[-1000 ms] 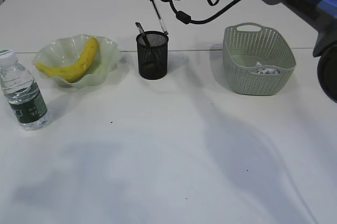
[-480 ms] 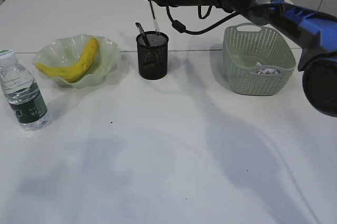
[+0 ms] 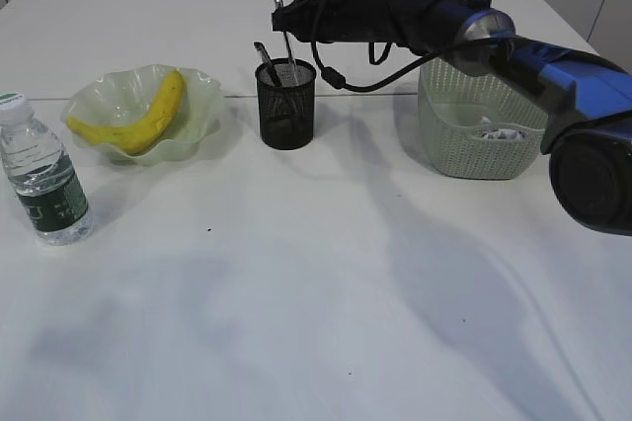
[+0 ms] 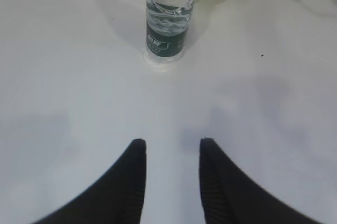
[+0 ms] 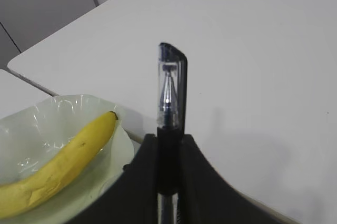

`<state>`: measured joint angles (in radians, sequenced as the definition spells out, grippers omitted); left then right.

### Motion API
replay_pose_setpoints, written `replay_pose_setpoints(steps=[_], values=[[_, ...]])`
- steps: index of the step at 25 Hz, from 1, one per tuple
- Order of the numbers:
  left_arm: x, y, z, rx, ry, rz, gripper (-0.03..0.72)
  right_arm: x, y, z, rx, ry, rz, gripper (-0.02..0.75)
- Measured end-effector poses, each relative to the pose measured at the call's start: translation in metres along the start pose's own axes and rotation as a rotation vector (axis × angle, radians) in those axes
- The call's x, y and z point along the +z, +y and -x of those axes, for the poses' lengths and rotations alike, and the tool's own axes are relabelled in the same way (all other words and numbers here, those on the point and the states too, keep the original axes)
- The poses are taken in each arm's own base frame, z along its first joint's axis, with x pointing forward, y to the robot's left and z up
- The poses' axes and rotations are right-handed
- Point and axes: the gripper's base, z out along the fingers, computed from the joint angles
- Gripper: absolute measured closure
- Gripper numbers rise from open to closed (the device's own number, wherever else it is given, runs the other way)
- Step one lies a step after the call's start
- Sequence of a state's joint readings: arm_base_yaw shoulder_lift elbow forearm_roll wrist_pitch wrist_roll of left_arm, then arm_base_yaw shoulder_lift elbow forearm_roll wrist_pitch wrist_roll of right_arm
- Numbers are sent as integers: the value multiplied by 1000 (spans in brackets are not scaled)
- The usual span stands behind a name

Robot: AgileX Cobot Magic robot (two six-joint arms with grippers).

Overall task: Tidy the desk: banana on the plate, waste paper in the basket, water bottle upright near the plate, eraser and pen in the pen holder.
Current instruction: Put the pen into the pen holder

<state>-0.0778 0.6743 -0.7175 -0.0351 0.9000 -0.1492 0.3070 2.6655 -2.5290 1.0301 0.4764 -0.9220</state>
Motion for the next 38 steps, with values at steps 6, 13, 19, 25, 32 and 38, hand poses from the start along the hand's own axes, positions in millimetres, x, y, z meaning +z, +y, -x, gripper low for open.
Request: replay_pose_setpoints(steps=[6, 13, 19, 25, 32, 38], values=[[0, 1, 2, 8, -19, 8, 444, 0, -2, 1, -3, -15, -17, 676], [0, 1, 3, 11, -33, 9, 444, 0, -2, 2, -5, -19, -23, 638], [0, 1, 3, 11, -34, 9, 446, 0, -2, 2, 0, -21, -21, 633], [0, 1, 3, 12, -35, 9, 449, 0, -1, 3, 20, -29, -15, 619], [0, 1, 3, 13, -35, 11, 449, 0, -1, 3, 20, -29, -15, 570], [0, 1, 3, 14, -36, 12, 449, 0, -1, 3, 20, -29, -15, 561]])
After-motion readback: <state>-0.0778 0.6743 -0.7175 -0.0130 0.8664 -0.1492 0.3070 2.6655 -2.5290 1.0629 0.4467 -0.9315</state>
